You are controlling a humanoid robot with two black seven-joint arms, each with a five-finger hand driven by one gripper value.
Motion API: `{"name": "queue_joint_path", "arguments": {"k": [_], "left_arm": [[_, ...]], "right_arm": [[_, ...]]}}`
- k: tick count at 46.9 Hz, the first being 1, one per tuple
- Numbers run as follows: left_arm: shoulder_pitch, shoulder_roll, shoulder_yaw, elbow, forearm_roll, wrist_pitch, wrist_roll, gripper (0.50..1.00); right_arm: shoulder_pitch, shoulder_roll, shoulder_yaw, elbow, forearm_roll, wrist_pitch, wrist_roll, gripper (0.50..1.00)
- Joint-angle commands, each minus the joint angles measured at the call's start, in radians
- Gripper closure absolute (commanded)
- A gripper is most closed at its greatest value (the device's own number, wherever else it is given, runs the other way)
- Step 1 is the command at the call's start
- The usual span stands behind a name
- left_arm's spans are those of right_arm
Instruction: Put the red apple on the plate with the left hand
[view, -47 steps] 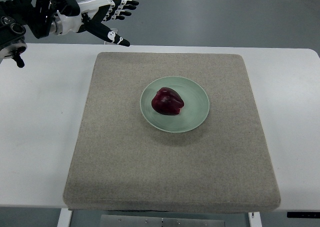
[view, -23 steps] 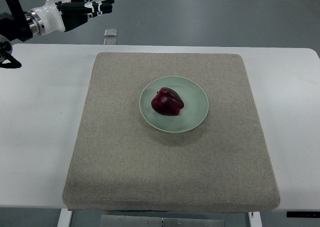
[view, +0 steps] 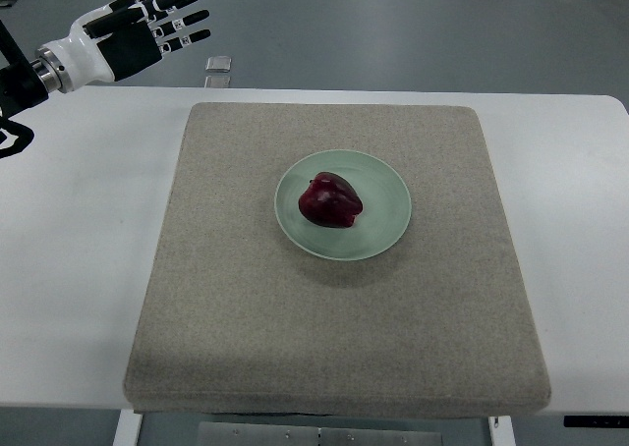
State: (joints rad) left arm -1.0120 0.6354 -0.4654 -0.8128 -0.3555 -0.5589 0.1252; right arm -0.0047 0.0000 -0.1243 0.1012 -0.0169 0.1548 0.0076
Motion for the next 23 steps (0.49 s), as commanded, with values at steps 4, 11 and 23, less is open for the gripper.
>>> {"name": "queue_joint_path", "arguments": {"k": [4, 11, 23], "left_arm": [[0.007, -0.008, -0.006, 0.004, -0.033, -0.012, 0.016, 0.504], [0.01, -0.008, -0.006, 0.003, -0.033, -0.022, 0.016, 0.504], [0.027, -0.006, -0.004, 0.001, -0.031, -0.021, 0.016, 0.504]], "right_arm": [[0.0, 0.0, 0.0, 0.0, 0.0, 0.0, 0.0, 0.536], [0.0, 0.0, 0.0, 0.0, 0.0, 0.0, 0.0, 0.536], [-0.001, 0.0, -0.002, 0.002, 0.002, 0.002, 0.0, 0.536]]}}
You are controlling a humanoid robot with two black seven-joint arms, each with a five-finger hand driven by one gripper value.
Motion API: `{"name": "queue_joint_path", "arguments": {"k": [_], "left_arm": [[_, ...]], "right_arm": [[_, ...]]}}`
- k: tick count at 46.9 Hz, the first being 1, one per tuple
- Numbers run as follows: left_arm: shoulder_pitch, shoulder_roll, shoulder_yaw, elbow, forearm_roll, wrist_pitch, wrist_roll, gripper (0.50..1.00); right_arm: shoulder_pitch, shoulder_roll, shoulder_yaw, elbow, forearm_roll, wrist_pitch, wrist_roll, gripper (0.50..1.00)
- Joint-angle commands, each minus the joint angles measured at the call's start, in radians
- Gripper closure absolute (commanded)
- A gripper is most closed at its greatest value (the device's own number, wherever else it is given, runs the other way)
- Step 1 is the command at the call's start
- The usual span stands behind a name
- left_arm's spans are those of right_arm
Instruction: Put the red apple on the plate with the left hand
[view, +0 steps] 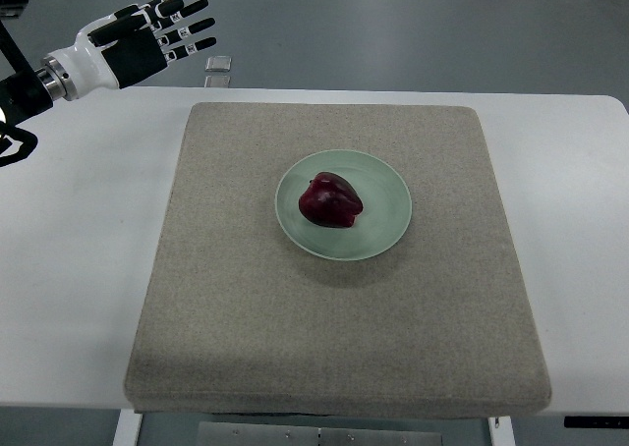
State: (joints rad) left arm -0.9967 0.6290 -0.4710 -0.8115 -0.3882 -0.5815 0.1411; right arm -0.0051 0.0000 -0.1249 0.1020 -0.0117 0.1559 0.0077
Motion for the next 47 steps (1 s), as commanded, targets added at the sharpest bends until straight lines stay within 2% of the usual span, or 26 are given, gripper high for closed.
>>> {"name": "queue_joint_path", "arguments": {"k": [1, 14, 19, 47], "left_arm": [[0.016, 0.0, 0.002, 0.0, 0.003, 0.002, 0.0, 0.504], [0.026, 0.006, 0.003, 0.006, 0.014, 0.0, 0.0, 0.504], [0.026, 0.005, 0.002, 0.006, 0.014, 0.0, 0.0, 0.504], [0.026, 0.009, 0.008, 0.006, 0.017, 0.0, 0.0, 0.504]], "right_arm": [[-0.001, 0.0, -0.001, 0.001, -0.004, 0.001, 0.0, 0.536], [0.0, 0.0, 0.001, 0.001, 0.003, 0.008, 0.0, 0.536], [-0.003, 0.0, -0.001, 0.034, -0.005, 0.016, 0.0, 0.536], [-0.001, 0.0, -0.007, 0.059, -0.011, -0.006, -0.006, 0.536]]}}
